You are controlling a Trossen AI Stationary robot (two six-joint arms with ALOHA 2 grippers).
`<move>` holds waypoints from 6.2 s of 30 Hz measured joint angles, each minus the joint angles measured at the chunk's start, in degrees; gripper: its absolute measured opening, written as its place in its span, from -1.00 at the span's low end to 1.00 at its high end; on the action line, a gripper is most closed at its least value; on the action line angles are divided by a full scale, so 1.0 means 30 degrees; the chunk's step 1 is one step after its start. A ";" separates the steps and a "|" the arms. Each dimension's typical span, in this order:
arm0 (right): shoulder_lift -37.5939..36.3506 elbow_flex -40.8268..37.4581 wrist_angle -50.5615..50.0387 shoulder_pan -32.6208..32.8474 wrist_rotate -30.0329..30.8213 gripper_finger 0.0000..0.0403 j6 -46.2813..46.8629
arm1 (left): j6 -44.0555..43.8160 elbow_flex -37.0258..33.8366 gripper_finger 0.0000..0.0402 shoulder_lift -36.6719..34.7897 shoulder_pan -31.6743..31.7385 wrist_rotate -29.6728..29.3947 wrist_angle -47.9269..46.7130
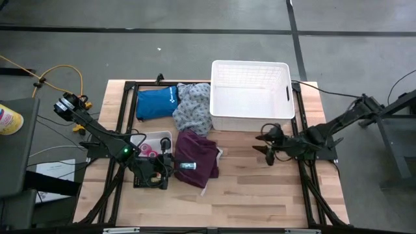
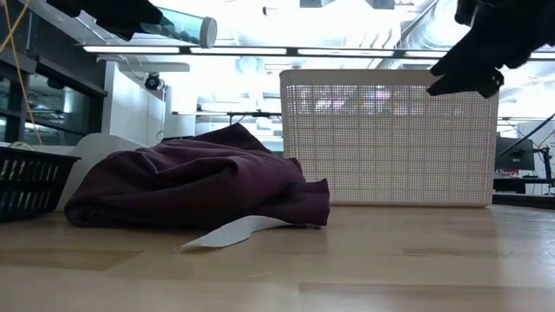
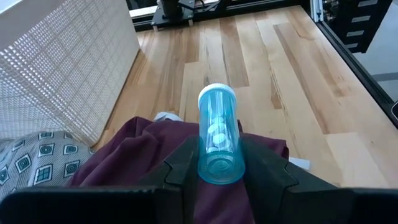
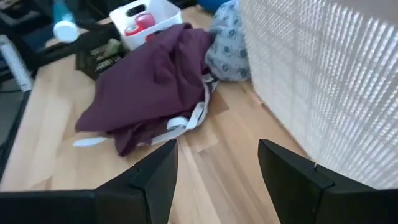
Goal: Pick & place medical supplies in basket/bin
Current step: Put the blue pill bottle into the black bin, then put the red patient gown into the white bin
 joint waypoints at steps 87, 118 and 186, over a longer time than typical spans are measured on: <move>-0.0570 -0.0920 0.0755 0.0405 0.0039 0.05 0.0073 | -1.8134 -0.0393 -0.52 -0.2266 -1.1722 -0.7986 -1.3723; -0.0570 -0.0920 0.0755 0.0397 0.0046 0.05 0.0070 | -2.4738 -0.1226 -0.52 -0.1683 -1.5107 -0.1068 -1.7147; -0.0570 -0.0914 0.0755 0.0397 0.0042 0.05 0.0073 | -2.5437 -0.2863 -0.31 -0.6416 -1.4383 -0.5017 -1.6919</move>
